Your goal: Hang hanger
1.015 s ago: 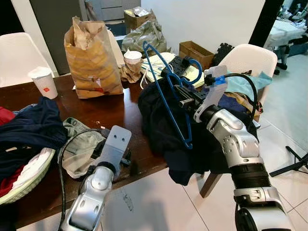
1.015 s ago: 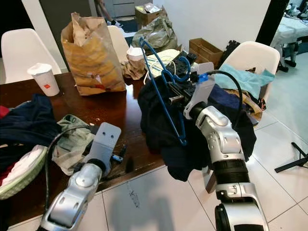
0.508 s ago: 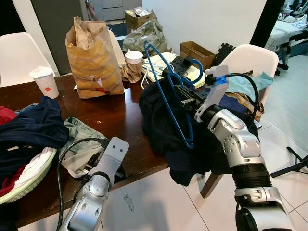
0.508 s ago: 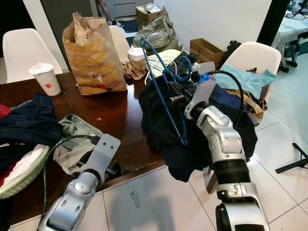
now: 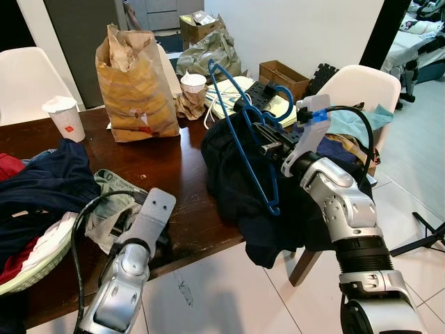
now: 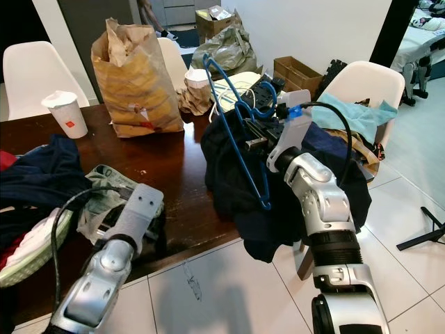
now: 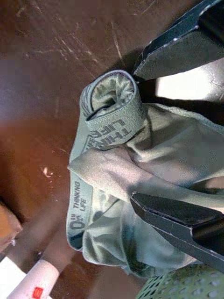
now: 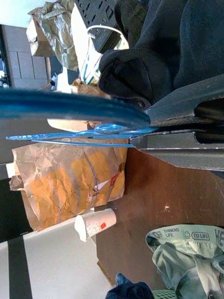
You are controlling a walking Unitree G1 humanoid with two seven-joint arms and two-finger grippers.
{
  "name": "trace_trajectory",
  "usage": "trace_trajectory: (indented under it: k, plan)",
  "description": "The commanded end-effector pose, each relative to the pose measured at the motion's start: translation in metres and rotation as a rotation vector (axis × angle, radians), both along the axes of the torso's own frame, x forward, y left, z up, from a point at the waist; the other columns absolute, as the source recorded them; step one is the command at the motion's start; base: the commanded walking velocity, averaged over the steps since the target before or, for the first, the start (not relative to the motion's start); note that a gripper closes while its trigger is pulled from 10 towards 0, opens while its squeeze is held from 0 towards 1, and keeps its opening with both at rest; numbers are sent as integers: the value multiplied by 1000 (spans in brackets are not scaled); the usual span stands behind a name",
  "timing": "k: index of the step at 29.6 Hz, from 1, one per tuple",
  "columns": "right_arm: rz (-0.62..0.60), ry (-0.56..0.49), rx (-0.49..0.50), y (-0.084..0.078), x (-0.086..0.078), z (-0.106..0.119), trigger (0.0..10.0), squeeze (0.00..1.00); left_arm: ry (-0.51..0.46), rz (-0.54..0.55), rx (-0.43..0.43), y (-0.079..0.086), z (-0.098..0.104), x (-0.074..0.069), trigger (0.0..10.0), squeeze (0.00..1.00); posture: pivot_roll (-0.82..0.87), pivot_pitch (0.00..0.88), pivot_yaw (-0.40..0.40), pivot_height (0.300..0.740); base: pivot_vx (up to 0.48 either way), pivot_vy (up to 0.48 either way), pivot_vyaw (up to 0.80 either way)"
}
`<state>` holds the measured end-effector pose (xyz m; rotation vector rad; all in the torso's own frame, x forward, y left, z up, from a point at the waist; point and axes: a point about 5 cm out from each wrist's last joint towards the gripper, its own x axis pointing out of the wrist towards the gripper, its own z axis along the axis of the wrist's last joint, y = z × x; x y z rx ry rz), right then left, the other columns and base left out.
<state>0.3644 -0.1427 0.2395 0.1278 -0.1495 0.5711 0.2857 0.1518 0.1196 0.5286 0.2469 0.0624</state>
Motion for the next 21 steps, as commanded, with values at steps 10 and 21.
trace_trajectory:
  k: [10,21]
  plan:
    - [2,-1,-10,-2,-3,1,10000,0,19,-84,-102,-18,-4,3,10000,0,-65,72,7,740,0,0,0]
    - [4,-1,-7,-1,-4,1,10000,0,82,-176,-78,-30,-16,0,10000,0,-64,73,10,740,0,0,0]
